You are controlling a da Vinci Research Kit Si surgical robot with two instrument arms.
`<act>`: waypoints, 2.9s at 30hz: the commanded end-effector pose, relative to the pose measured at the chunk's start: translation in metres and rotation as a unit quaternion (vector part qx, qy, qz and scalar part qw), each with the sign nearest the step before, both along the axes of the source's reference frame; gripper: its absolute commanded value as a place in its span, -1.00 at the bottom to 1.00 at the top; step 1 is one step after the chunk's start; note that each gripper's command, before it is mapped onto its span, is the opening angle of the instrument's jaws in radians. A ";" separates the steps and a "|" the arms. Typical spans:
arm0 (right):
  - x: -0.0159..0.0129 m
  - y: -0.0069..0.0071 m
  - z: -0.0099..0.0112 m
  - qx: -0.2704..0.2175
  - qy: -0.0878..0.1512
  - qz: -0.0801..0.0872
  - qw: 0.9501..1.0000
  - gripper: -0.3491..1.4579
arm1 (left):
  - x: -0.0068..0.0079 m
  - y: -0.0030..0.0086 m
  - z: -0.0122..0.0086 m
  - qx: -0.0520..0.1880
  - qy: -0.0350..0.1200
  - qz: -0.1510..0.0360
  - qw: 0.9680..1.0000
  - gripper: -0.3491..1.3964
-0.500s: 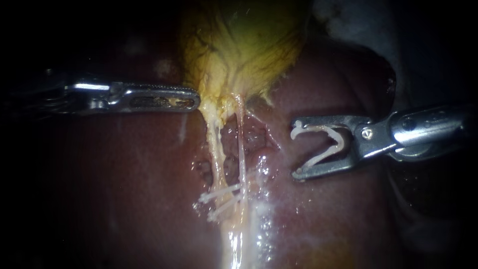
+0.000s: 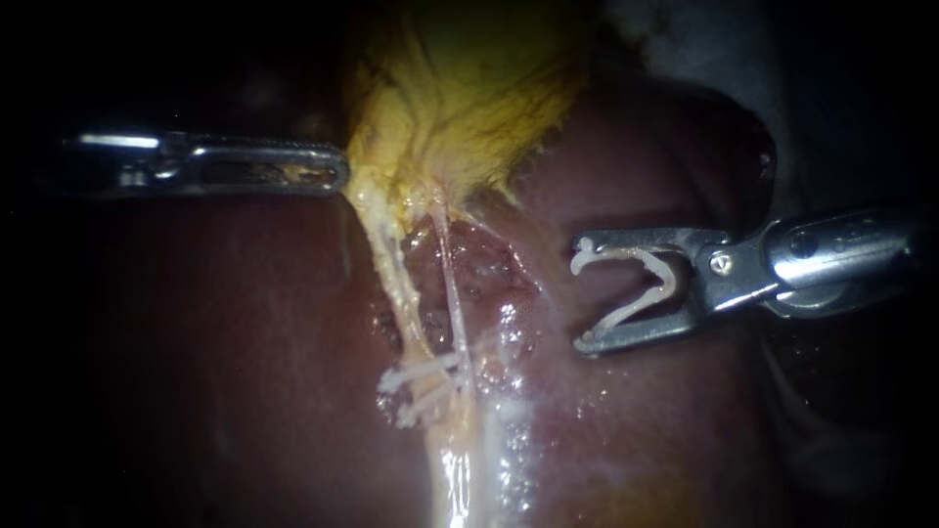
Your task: Clipping third clip left tube
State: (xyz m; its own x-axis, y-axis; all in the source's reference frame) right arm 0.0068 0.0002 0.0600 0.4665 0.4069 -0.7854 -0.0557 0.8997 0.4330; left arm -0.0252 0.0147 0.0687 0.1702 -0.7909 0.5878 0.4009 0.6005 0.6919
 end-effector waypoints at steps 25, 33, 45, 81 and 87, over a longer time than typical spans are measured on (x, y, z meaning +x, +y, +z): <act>0.0075 -0.0005 0.0018 0.141 0.058 -0.049 0.987 -0.02 | 0.0010 0.0000 -0.0017 -0.007 0.001 -0.009 1.000 -1.00; 0.0102 -0.0002 0.0046 0.223 0.104 -0.049 0.968 -0.02 | 0.0009 -0.0001 -0.0018 -0.007 0.001 -0.010 1.000 -1.00; 0.0117 -0.0011 0.0098 0.286 0.114 -0.054 0.950 -0.02 | 0.0008 -0.0001 -0.0019 -0.007 0.002 -0.011 1.000 -1.00; 0.0152 -0.0026 0.0180 0.357 0.170 -0.030 0.918 -0.02 | 0.0004 -0.0003 -0.0016 -0.008 0.002 -0.012 1.000 -1.00; 0.0163 -0.0028 0.0175 0.364 0.189 -0.037 0.912 -0.02 | 0.0004 -0.0003 -0.0016 -0.008 0.002 -0.012 1.000 -1.00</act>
State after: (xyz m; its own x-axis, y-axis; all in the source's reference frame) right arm 0.0234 -0.0027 0.0774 0.2654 0.8628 -0.4302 0.2782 0.3587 0.8910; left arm -0.0248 0.0145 0.0671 0.1547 -0.7855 0.5993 0.4180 0.6016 0.6807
